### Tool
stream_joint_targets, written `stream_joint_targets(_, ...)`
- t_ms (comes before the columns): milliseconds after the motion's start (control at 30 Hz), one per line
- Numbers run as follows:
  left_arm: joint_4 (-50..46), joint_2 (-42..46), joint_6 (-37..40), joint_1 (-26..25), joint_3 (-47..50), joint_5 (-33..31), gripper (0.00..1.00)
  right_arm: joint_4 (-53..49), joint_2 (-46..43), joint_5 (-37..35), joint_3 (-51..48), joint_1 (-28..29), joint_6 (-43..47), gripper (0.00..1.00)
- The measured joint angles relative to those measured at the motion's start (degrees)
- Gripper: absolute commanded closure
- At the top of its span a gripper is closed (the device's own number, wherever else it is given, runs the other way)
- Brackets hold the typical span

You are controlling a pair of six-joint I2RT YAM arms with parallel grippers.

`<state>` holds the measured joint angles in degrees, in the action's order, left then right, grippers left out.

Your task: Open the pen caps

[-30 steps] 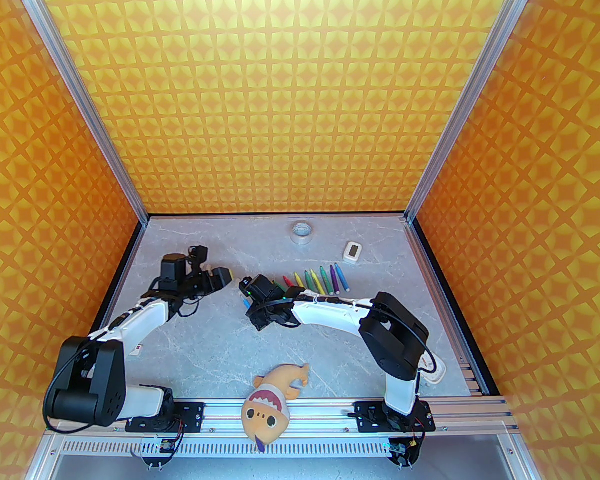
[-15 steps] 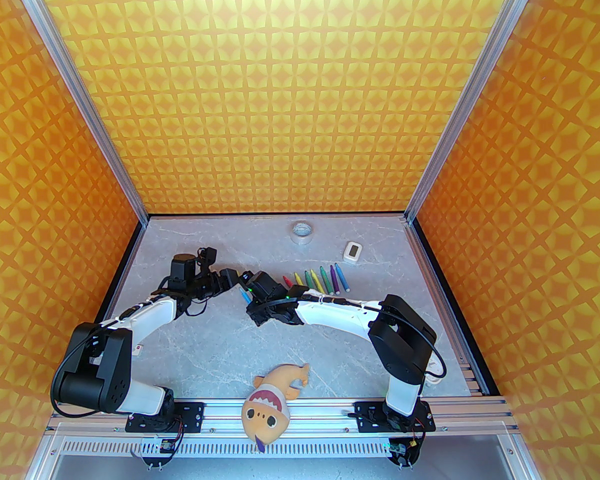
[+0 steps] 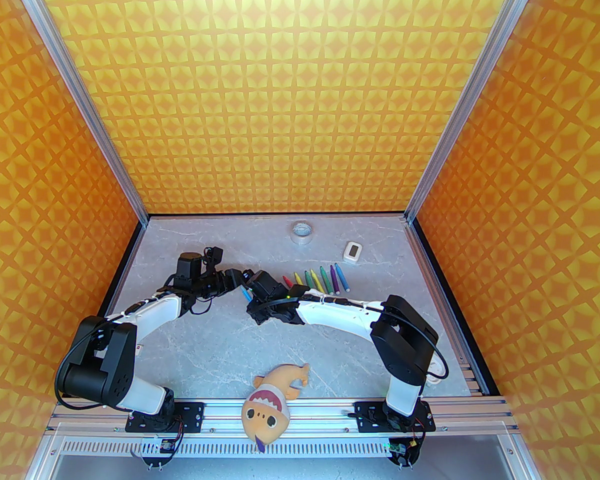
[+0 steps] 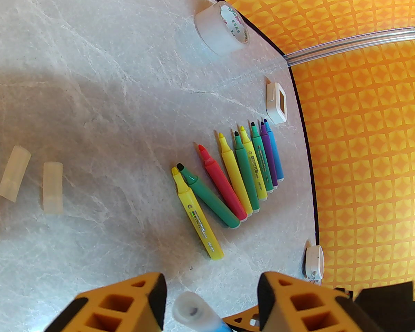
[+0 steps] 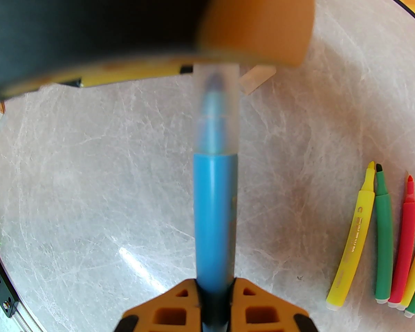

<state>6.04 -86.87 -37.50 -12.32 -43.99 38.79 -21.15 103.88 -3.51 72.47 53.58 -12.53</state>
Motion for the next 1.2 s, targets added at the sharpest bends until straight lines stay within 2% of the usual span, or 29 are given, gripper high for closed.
stream_joint_targets(433,-0.31,-0.52,-0.02,-1.64,-1.25,0.00,0.67,0.02,-0.42,-1.31,0.02,0.00,0.48,0.97)
stream_joint_targets(833,-0.33,-1.75,-0.07,-2.64,-2.01,0.02,0.81,0.63,-0.44,-2.16,0.11,0.00,0.46,0.97)
stream_joint_targets(967,-0.24,-1.75,-0.28,-2.71,-2.43,0.04,0.87,0.92,-0.46,-2.56,0.11,-0.04,0.46,0.87)
stream_joint_targets(1067,-0.20,-1.75,-0.28,-2.71,-2.51,0.07,0.91,1.05,-0.50,-2.78,0.11,-0.04,0.61,0.75)
stream_joint_targets(1200,-0.26,-1.75,-0.26,-2.75,-2.60,0.22,0.93,3.08,-1.42,-2.75,-0.92,-0.11,0.79,0.66)
